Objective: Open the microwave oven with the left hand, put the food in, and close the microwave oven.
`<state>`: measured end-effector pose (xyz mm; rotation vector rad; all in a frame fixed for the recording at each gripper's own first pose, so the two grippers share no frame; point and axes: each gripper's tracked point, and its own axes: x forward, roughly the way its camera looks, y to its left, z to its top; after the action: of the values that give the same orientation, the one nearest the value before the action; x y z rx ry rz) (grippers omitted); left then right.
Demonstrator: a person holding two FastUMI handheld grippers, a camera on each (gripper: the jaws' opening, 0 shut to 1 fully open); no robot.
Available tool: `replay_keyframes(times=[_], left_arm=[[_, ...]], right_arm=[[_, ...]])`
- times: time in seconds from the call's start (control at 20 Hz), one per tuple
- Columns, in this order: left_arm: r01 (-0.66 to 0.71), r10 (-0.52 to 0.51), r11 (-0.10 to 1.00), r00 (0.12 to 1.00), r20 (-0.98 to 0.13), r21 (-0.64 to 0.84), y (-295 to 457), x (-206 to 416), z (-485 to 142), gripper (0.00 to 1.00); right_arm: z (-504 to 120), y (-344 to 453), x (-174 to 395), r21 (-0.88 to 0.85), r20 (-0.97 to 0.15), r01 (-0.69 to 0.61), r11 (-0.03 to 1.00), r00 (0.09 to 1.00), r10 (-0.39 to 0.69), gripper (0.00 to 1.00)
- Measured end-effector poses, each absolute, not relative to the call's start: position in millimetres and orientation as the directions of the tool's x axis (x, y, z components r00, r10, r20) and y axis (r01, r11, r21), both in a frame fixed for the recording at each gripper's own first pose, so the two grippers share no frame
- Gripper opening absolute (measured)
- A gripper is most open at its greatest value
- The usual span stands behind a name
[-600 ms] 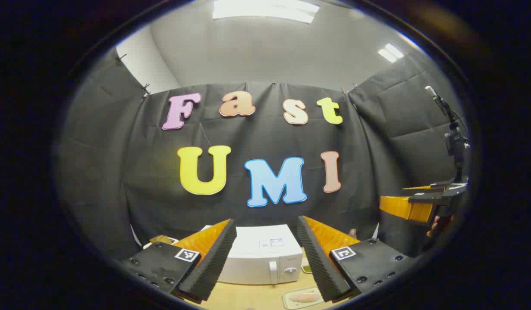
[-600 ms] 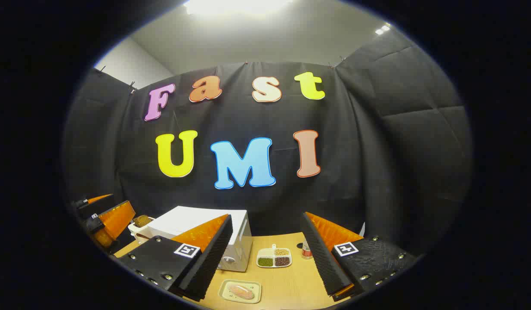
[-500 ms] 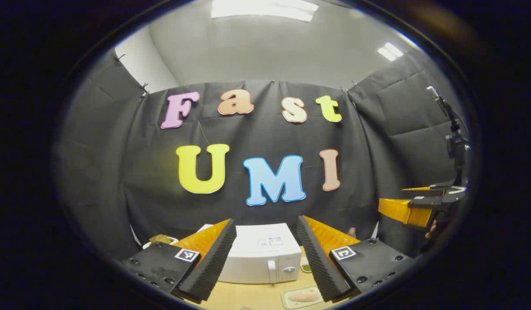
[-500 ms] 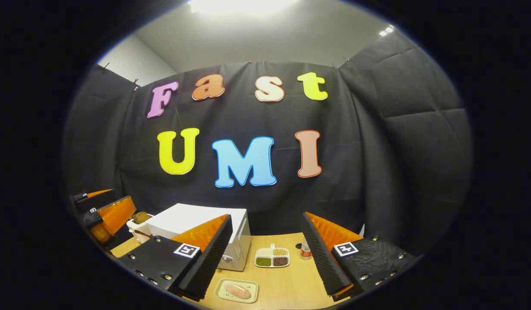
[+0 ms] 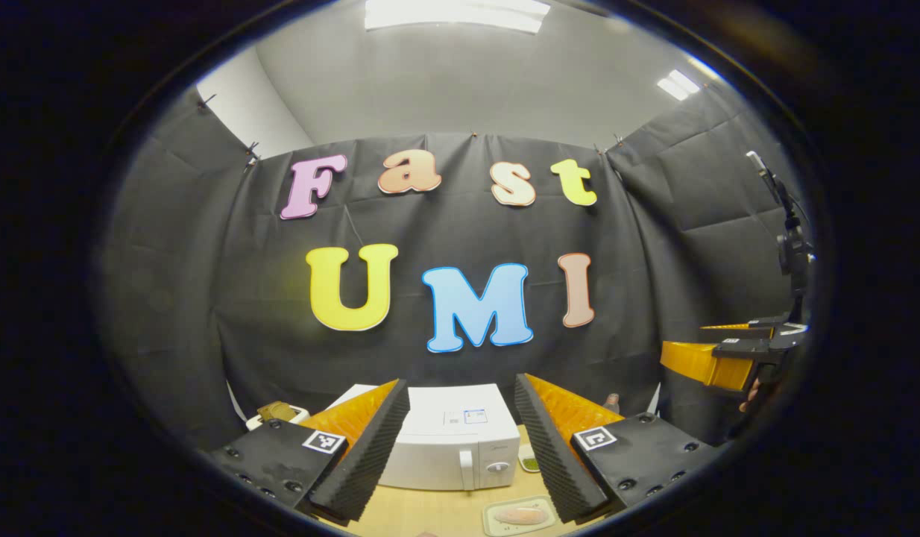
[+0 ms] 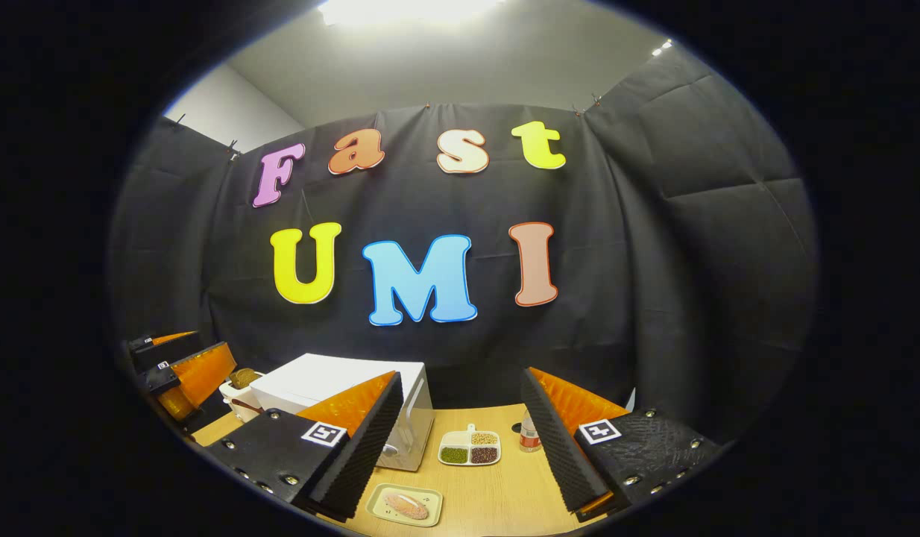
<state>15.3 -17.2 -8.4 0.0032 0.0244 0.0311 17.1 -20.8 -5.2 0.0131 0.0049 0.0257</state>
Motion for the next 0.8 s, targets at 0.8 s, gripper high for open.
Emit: replay_keyframes(times=[0.8], left_arm=[[0.019,-0.027,0.997,0.994,-0.110,-0.076,-15.5,78.3,-144.8,0.96]], right_arm=[[-0.4,-25.7,14.9,0.044,0.004,0.053,0.998,0.999,-0.053,0.98]])
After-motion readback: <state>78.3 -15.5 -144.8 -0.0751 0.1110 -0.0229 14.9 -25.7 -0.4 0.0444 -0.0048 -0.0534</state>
